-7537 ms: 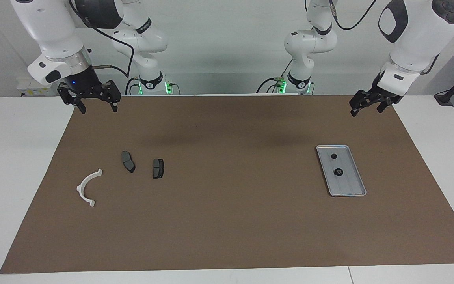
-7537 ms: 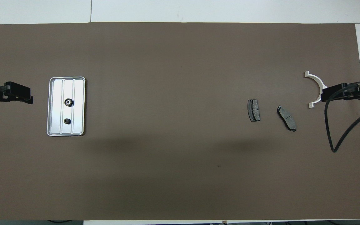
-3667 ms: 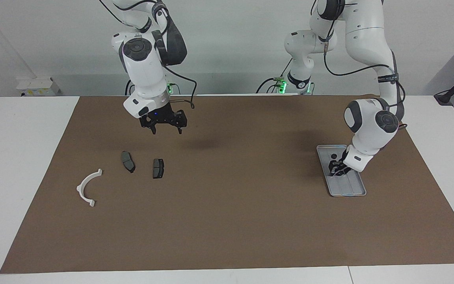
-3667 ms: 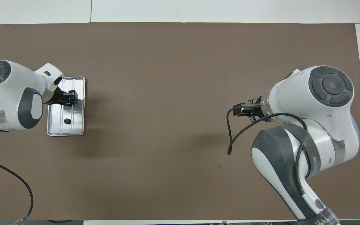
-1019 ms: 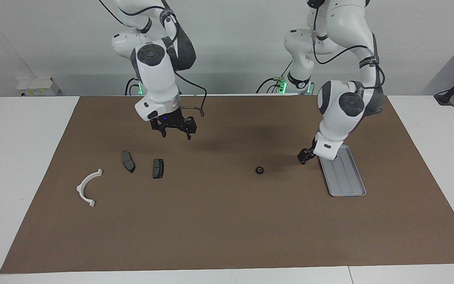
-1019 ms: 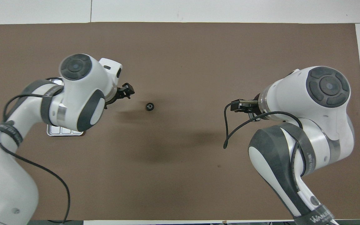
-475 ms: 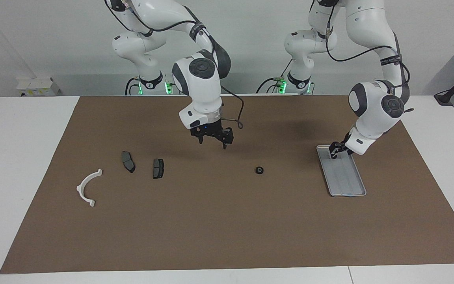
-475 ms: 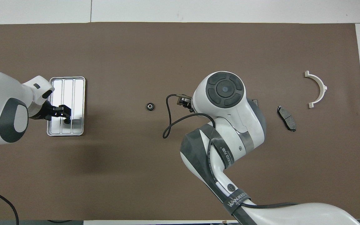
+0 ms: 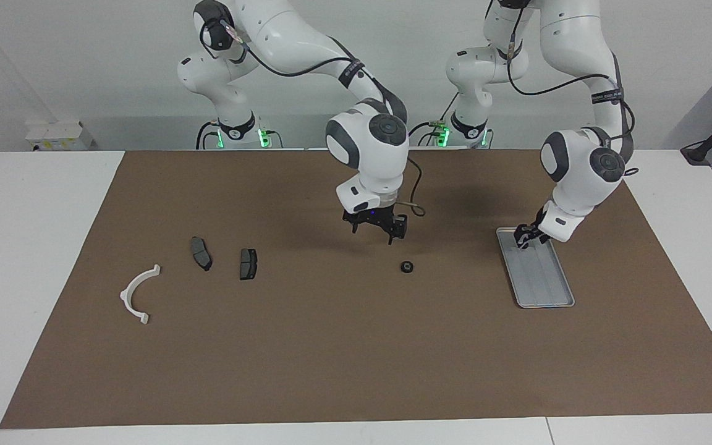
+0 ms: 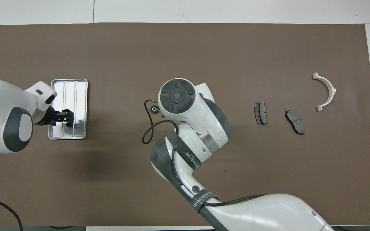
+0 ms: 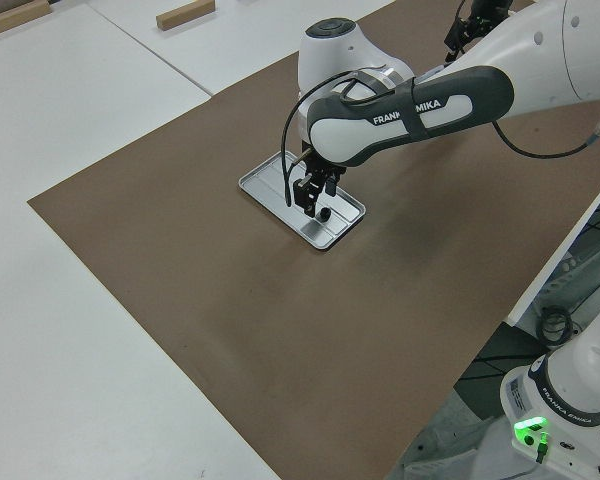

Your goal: Place bearing gear from tray to pile

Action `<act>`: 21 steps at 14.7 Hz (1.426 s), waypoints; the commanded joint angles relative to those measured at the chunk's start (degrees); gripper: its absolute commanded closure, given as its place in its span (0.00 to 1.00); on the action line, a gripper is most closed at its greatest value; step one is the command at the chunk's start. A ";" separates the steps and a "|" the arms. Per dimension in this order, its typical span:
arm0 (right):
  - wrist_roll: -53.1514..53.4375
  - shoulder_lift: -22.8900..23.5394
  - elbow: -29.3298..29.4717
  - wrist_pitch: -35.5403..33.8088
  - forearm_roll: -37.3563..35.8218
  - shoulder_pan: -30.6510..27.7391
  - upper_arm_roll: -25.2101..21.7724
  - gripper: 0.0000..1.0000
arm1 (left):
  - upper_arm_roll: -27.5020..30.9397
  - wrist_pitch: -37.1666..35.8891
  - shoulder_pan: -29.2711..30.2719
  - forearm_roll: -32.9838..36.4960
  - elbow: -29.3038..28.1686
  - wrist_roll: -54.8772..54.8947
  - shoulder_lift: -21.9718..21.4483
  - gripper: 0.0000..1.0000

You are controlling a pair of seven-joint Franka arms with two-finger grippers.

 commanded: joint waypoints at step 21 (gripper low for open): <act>7.04 19.72 22.39 -2.64 -1.67 4.37 -0.61 0.32 | 0.06 5.44 -0.32 -0.37 -5.24 -1.00 -1.87 0.85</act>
